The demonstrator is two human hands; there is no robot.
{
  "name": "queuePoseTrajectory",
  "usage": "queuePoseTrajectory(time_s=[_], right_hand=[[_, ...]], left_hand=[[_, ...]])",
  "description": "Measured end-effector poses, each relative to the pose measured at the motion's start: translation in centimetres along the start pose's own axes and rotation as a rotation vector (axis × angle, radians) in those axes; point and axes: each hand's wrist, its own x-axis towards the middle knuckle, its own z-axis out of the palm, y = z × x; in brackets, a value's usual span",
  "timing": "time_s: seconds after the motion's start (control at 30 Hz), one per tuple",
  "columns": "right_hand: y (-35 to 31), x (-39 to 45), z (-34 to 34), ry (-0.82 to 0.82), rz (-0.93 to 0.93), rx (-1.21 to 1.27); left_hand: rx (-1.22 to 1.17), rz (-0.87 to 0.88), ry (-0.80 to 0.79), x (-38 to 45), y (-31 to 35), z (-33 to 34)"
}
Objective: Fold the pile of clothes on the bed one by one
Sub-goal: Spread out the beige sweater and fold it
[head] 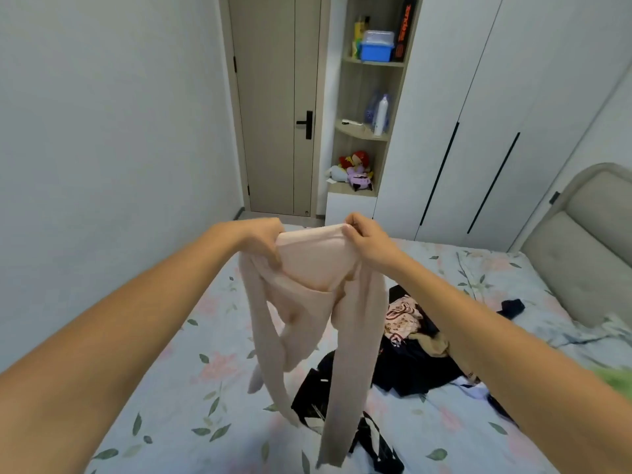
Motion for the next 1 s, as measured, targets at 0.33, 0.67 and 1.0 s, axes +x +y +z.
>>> queuePoseTrajectory(time_s=[0.33,0.67,1.0], right_hand=[[5.1,-0.4,-4.4,-0.095,-0.034,-0.339],[5.6,-0.4,-8.0,0.032,0.062,-0.202],[5.5,0.5,-11.3,-0.134,0.058,-0.244]], left_hand=[[-0.438,0.127,0.387,0.1,-3.2,2.7],[-0.607,0.238,0.535,0.5,-1.3,1.1],[-0.299,0.128,0.321,-1.0,-4.1,-2.3]])
